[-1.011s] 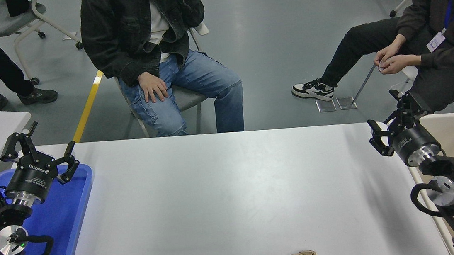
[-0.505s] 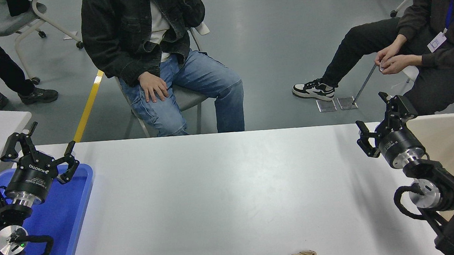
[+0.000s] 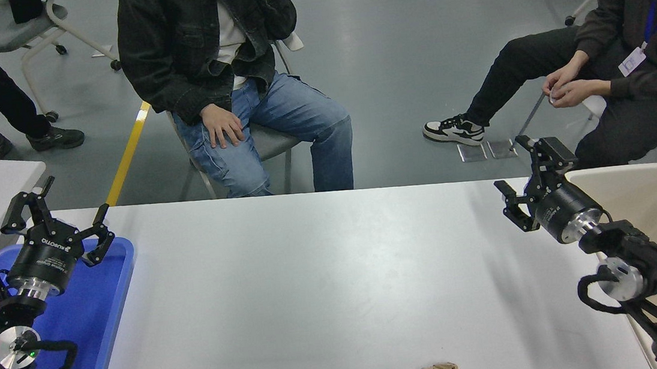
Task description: Clean the table surface
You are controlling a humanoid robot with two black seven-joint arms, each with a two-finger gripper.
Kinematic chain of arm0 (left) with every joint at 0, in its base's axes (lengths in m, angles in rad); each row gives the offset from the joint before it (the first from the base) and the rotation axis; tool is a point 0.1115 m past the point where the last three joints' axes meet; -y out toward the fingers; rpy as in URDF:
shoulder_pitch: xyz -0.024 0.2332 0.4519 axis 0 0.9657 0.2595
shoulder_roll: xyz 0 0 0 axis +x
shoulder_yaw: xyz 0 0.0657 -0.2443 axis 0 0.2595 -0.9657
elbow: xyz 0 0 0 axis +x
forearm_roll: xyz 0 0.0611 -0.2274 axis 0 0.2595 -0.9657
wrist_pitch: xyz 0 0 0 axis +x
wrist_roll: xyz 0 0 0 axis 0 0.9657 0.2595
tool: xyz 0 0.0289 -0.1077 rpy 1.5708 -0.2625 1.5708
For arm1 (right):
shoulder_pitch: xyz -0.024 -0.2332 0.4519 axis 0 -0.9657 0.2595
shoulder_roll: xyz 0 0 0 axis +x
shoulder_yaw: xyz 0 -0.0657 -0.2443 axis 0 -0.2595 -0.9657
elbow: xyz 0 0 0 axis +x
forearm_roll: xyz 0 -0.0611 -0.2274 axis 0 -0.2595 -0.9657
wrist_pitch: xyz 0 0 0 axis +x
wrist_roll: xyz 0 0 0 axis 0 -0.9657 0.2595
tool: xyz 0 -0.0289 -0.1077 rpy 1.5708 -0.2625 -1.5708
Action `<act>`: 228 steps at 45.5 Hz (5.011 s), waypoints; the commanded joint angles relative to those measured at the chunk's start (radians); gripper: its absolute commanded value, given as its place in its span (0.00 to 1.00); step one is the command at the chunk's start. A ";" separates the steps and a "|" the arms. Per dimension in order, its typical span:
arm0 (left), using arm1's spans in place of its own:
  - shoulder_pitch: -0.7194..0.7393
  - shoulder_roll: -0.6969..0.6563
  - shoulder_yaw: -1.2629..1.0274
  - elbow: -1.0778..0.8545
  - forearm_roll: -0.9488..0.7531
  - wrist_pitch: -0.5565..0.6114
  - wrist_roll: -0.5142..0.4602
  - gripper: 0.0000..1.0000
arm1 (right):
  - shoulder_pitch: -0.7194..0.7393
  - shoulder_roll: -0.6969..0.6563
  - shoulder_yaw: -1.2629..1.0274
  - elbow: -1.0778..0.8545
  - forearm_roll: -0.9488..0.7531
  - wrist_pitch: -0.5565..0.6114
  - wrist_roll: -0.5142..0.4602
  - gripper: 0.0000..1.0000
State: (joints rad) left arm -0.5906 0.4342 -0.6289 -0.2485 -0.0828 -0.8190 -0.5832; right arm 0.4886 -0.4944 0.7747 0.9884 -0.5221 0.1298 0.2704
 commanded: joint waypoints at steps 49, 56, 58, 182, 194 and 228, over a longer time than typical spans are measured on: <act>0.000 0.000 0.000 0.000 0.000 0.000 0.000 1.00 | 0.673 -0.214 -0.767 0.612 -0.642 0.421 -0.123 1.00; 0.000 0.000 0.000 0.000 0.000 0.000 0.000 1.00 | 0.686 -0.164 -0.808 0.644 -0.852 0.439 -0.117 1.00; 0.000 0.000 0.000 0.000 0.000 0.000 0.000 1.00 | 0.685 -0.135 -0.811 0.641 -0.924 0.438 -0.117 1.00; 0.000 0.000 0.000 0.000 0.000 0.000 -0.001 1.00 | 0.412 0.062 -1.157 0.283 -1.695 -0.253 -0.040 0.99; 0.000 0.000 0.000 0.000 0.000 0.000 -0.001 1.00 | 0.404 0.063 -1.172 0.283 -1.696 -0.256 -0.023 0.99; 0.000 0.001 0.000 0.000 0.000 0.000 -0.001 1.00 | 0.430 0.071 -1.232 0.205 -1.679 -0.365 0.012 0.00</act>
State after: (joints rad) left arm -0.5906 0.4349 -0.6289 -0.2485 -0.0828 -0.8191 -0.5838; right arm 0.9059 -0.4263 -0.4500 1.2092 -2.2117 -0.2296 0.2694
